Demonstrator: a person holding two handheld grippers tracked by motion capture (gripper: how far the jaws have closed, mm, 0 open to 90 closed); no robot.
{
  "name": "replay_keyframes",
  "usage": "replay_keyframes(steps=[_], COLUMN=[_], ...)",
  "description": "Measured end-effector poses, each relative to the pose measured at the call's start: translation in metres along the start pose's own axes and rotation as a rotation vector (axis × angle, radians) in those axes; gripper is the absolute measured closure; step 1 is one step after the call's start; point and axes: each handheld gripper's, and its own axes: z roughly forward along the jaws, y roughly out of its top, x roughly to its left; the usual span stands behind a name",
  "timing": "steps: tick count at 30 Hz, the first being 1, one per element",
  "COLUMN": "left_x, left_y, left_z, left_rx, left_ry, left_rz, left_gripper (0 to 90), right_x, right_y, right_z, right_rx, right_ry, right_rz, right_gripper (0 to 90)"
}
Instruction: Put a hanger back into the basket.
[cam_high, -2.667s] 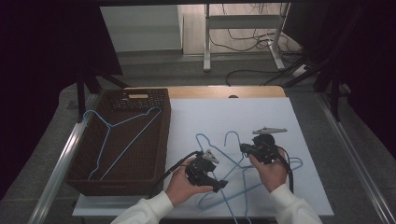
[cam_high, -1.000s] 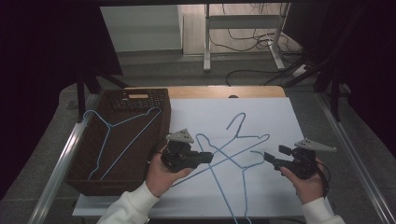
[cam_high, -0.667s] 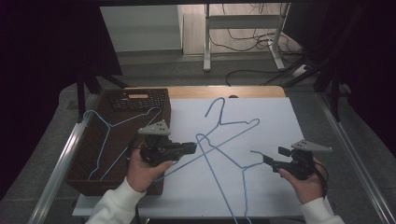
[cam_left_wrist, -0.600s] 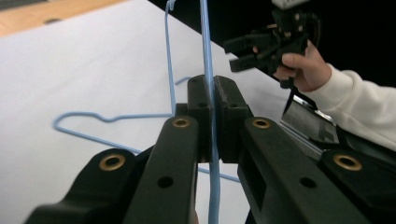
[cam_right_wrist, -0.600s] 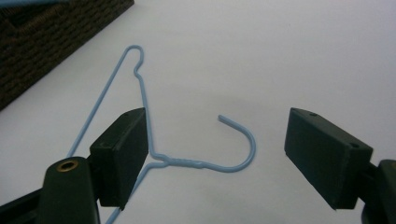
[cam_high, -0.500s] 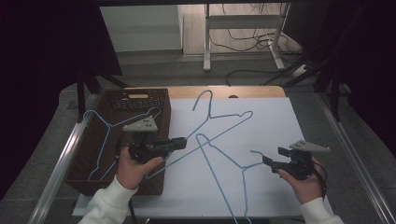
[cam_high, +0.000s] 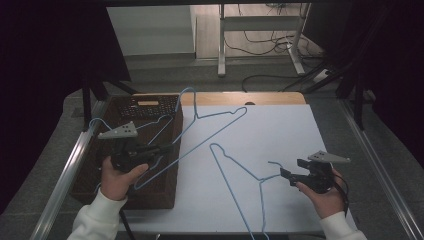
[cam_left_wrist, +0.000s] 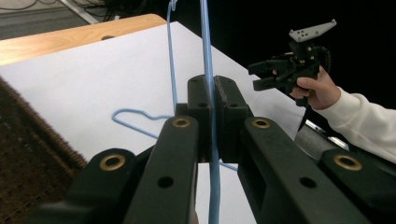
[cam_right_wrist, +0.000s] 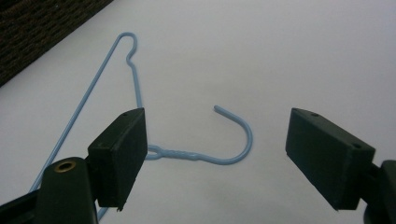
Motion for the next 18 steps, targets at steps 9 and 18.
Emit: replay_keyframes(steps=[9,18], left_x=[0.014,0.034], left_y=[-0.005,-0.011], left_z=[-0.024,-0.053], left_rx=[-0.04,-0.107], left_ry=[0.038,0.087], left_rz=[-0.02,-0.055], left_gripper=[87.0,86.9], right_x=[0.001,0.002], right_y=[-0.001,-0.002], right_z=[0.001,0.004], right_rx=[0.009,0.023], right_ry=[0.001,-0.007], right_rz=[-0.011,-0.027], right_gripper=[20.6,20.7])
